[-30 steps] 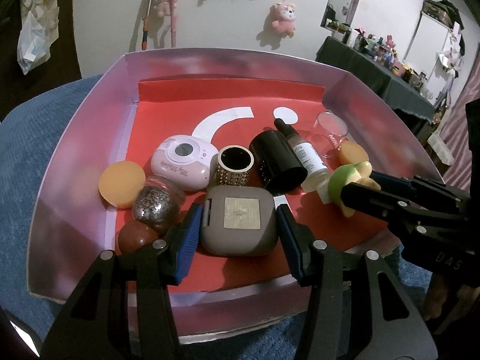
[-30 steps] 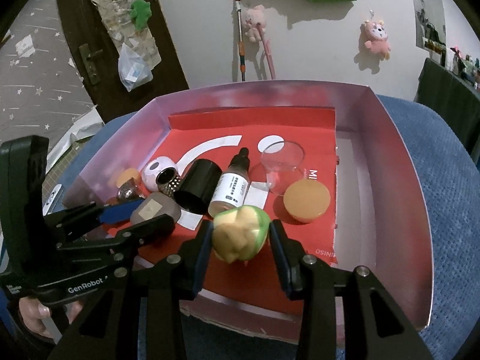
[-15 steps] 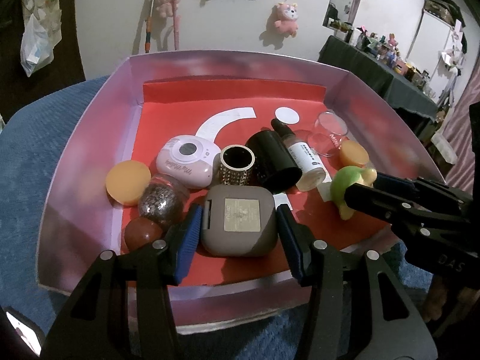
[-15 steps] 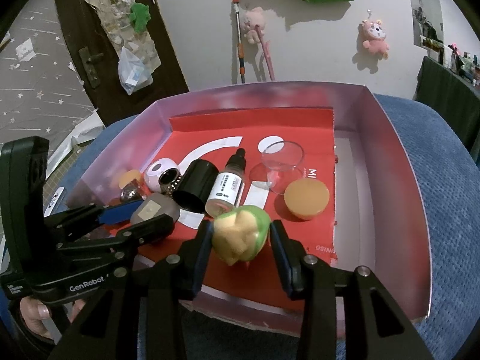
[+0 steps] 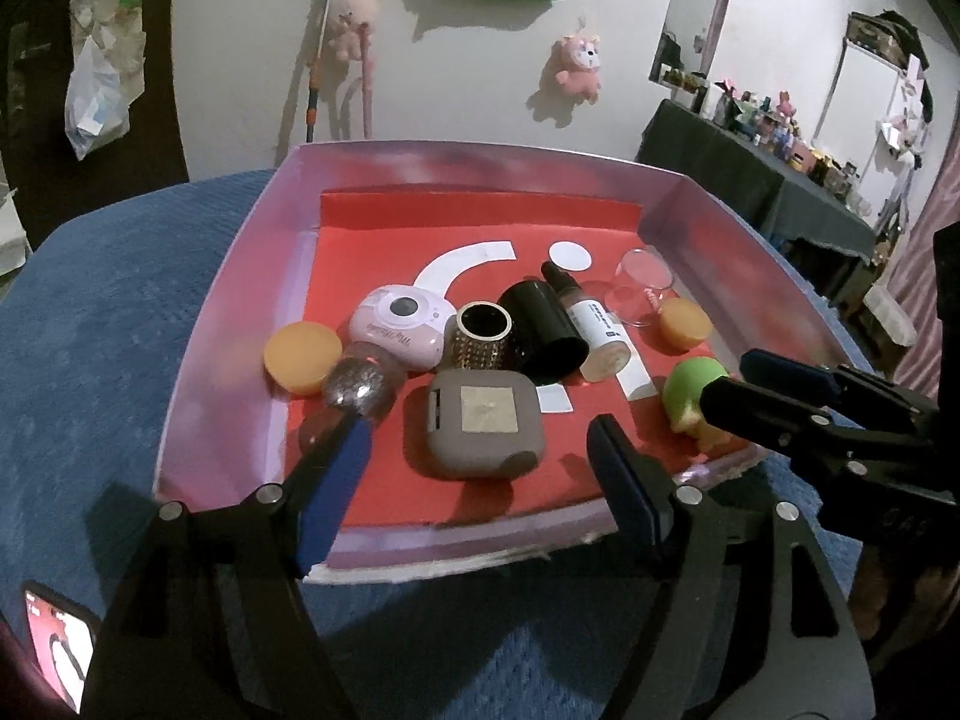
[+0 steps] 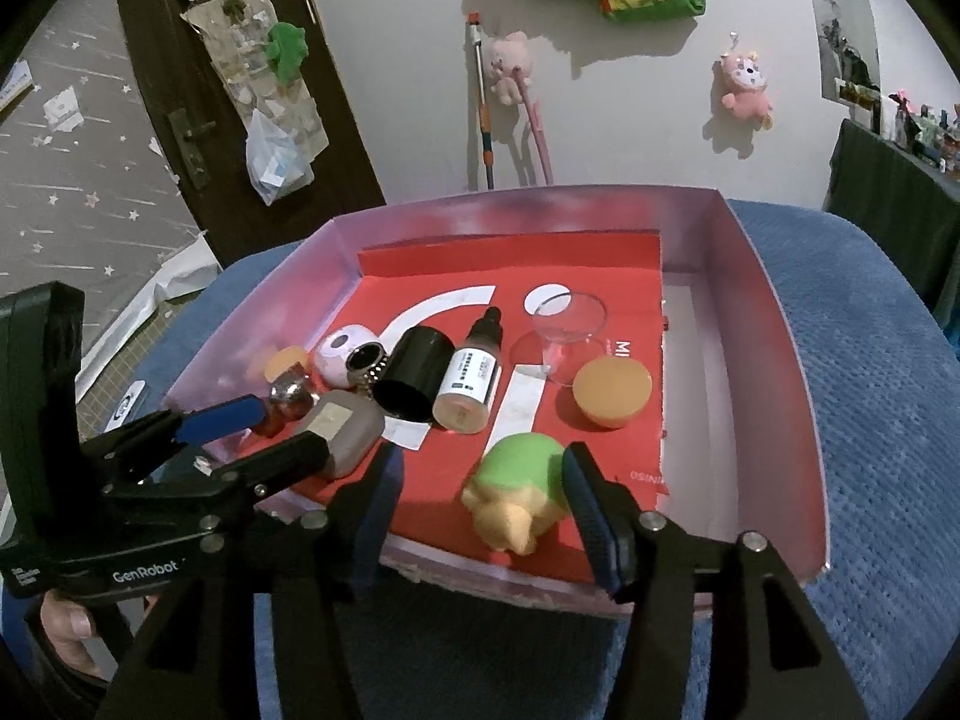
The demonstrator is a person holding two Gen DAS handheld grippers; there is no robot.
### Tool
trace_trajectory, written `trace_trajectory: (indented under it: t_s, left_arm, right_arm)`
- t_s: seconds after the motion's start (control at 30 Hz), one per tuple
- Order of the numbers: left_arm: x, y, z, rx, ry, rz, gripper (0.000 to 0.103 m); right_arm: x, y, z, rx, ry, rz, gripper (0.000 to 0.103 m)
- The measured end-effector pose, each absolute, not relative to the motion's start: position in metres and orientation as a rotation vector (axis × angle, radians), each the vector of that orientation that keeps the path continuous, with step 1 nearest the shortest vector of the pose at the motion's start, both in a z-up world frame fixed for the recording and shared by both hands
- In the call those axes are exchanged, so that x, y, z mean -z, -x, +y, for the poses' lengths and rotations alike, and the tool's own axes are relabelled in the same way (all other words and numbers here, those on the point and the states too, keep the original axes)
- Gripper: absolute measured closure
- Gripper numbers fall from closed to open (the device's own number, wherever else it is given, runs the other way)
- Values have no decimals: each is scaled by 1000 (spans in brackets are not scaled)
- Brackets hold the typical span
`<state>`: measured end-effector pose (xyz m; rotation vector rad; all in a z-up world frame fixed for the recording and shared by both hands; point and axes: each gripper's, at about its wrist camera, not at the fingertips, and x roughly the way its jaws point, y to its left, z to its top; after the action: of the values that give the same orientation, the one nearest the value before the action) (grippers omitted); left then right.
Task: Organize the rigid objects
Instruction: 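Set brown case on red sheet and open left tool while right tool releases figurine, then withdraw both open tools out of the box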
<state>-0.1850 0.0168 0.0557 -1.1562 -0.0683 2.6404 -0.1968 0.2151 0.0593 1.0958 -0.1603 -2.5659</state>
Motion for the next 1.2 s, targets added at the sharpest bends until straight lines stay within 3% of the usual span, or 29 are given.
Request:
trace_trajectory:
  t_s: [0.17, 0.47, 0.57, 1.2]
  left_arm:
    - [-58, 173, 10, -2665, 1136, -91, 15]
    - [-58, 158, 7, -2686, 1133, -99, 14]
    - [-57, 153, 6, -2696, 1128, -99, 5]
    - [-44, 151, 4, -2745, 1155, -68, 1]
  right_arm:
    - [-66, 185, 217, 2574, -1069, -174, 31]
    - [-71, 171, 218, 2597, -1039, -193, 16]
    - [-72, 165, 218, 2616, -1024, -187, 8]
    - [-58, 161, 215, 2662, -1057, -143, 7]
